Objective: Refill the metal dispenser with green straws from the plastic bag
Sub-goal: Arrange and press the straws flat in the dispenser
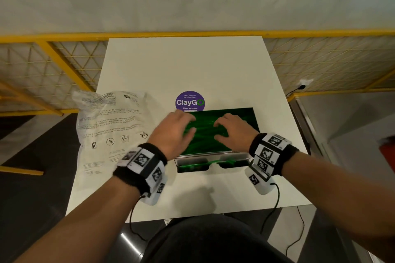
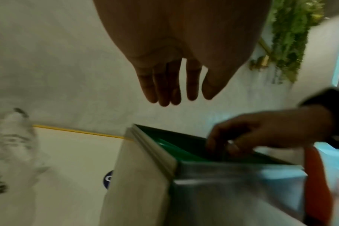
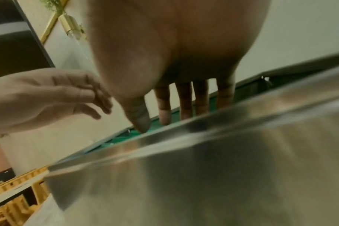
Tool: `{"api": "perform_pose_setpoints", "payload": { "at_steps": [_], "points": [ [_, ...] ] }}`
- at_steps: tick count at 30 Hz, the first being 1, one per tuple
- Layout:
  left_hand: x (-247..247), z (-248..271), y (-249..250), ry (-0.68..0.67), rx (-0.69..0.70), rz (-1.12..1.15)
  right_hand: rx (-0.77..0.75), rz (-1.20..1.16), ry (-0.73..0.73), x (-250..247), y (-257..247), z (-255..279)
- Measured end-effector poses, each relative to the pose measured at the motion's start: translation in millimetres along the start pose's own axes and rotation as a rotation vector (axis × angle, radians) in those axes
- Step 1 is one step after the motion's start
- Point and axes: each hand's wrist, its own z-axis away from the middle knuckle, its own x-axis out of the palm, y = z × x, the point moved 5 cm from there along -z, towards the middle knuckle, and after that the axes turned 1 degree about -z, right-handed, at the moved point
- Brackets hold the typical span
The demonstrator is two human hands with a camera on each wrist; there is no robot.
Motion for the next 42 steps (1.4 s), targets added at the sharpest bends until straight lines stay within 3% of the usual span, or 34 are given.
{"api": "perform_pose_setpoints", "payload": {
  "at_steps": [4,7,10,15,22,26,31,34,39,42],
  "points": [
    [40,-13,7,-0.342,-0.093,-0.156,0.061,0.117,-0.184,3,20,-9],
    [49,-25,-3,-0.502,-0.147,-0.269,0.134,0.183,-0.350,13,34,-14],
    [60,-31,-6,-0.592,-0.123,-0.462,0.137,0.201,-0.378,16,34,-16],
    [73,-31,-11,-0.573,-0.126,-0.653,0.143,0.399,-0.357,18,31,-19],
    [66,-40,-12,-0.504,-0.105,-0.589,0.084,0.476,-0.120,10,27,-17],
    [64,-34,-14,-0.440,-0.058,-0.559,0.087,0.416,-0.068,7,28,-13],
    [64,-27,-16,-0.409,0.020,-0.615,0.068,0.258,-0.096,-5,31,-8],
    [61,-26,-14,-0.400,0.047,-0.687,0.069,0.300,-0.184,-1,35,-7],
    [59,-27,-12,-0.403,0.001,-0.634,0.126,0.379,-0.293,19,40,-17],
    [64,-30,-14,-0.469,-0.031,-0.571,0.140,0.395,-0.314,24,36,-22]
  ]
}}
